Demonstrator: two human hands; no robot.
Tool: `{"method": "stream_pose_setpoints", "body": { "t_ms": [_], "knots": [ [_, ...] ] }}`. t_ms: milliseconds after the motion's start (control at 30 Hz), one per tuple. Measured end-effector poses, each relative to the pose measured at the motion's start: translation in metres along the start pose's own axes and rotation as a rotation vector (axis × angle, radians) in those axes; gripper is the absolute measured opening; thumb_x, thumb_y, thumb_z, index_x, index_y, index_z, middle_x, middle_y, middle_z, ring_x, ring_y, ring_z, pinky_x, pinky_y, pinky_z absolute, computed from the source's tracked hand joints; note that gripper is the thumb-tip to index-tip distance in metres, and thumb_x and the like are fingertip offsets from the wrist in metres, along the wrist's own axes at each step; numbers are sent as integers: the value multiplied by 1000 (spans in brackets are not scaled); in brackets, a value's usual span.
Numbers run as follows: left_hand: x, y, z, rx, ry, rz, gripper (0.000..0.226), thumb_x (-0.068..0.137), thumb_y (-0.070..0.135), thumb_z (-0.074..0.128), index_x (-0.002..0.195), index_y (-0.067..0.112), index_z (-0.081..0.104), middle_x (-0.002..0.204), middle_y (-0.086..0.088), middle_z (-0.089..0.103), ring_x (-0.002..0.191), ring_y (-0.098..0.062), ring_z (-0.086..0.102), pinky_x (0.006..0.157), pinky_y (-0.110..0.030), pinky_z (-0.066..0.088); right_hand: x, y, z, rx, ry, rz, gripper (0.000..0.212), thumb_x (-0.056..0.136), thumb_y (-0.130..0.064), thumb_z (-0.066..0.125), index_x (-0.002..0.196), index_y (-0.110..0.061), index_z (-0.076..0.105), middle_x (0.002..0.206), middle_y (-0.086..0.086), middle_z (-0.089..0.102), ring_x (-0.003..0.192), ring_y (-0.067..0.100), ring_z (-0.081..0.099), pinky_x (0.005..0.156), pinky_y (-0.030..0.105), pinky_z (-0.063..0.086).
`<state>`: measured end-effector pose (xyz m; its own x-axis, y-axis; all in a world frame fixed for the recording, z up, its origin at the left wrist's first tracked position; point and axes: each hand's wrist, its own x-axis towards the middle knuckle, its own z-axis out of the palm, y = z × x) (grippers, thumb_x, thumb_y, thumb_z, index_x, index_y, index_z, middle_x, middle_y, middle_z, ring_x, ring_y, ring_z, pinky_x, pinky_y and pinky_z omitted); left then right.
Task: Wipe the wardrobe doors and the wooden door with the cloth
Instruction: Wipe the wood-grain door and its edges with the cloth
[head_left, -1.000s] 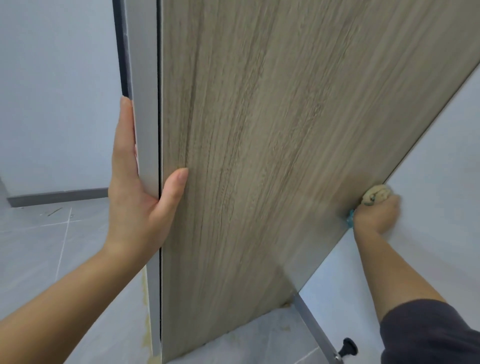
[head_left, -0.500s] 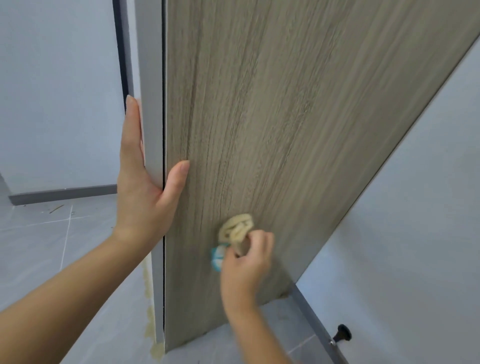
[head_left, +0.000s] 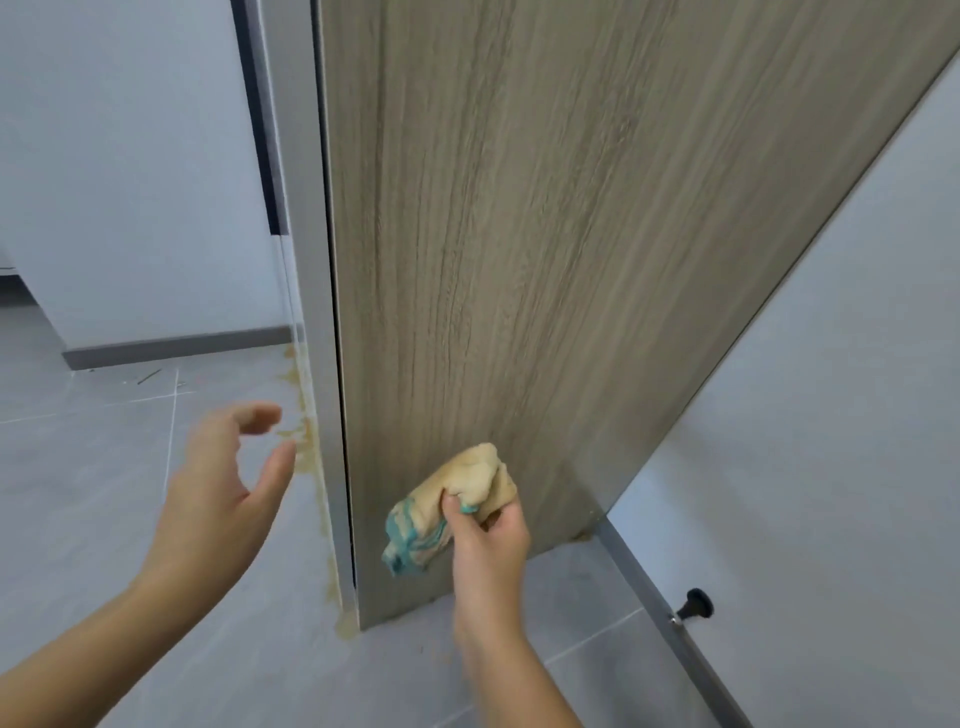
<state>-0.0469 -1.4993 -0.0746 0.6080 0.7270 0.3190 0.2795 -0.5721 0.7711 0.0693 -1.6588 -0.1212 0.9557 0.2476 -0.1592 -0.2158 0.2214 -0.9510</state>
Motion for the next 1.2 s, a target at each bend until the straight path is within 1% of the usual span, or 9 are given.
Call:
{"method": "stream_pose_setpoints", "body": {
  "t_ms": [133,300,400,500,600,767,900,1033,1200],
  "knots": [
    [-31,-27,16,140,-422,-192,20,91,17,62,83,34,63,78,15,70,85,-9,66,78,-34,51,6,25,-32,43,5,238,26,85,1,70,104,-16,67,99,3,75,99,21,69,84,33,55],
    [-42,-36,63,27,-744,-374,5,90,25,65,89,27,69,84,13,73,87,-7,68,86,-34,52,17,56,-41,153,-18,425,30,85,0,70,113,-10,63,109,14,72,103,28,68,81,39,57],
    [-49,-46,92,-182,-847,-585,46,71,54,73,104,25,63,95,9,74,97,-12,67,81,-30,51,23,82,-47,146,-13,463,25,86,-1,69,110,-6,66,104,14,73,99,27,70,86,43,57],
    [-54,-62,119,-278,-867,-705,80,43,68,70,110,25,59,103,6,73,98,-10,67,78,-28,53,33,109,-54,91,21,507,22,85,-2,70,107,-7,68,101,12,74,96,26,71,87,43,58],
    [-58,-91,147,-258,-870,-799,67,47,58,75,100,16,70,94,-1,76,91,-17,66,74,-26,50,41,140,-63,4,50,578,15,86,-4,70,101,-10,70,98,9,74,89,20,70,81,36,57],
    [-78,-148,192,-354,-914,-1004,27,86,15,70,110,3,66,97,-10,75,88,-21,69,78,-32,55,62,192,-81,-63,-13,843,21,86,-16,71,106,-12,67,101,12,71,94,25,68,72,34,57],
    [-85,-181,213,-139,-970,-958,48,66,36,63,107,11,66,90,-4,73,79,-17,65,65,-27,49,76,231,-88,-113,8,970,22,87,-20,70,105,-9,65,98,15,70,93,30,69,62,34,58],
    [-90,-209,235,-358,-817,-1268,30,92,22,63,110,-2,62,99,-19,67,86,-28,64,71,-36,57,87,264,-83,-192,82,997,17,90,-7,66,105,-1,61,97,21,68,74,26,68,45,29,53],
    [-92,-232,261,-569,-536,-1544,15,95,1,56,103,-11,58,120,-27,57,88,-29,59,53,-30,60,101,296,-69,-304,140,1011,33,89,-3,65,121,3,57,118,24,62,97,37,68,57,36,60]
  ]
}}
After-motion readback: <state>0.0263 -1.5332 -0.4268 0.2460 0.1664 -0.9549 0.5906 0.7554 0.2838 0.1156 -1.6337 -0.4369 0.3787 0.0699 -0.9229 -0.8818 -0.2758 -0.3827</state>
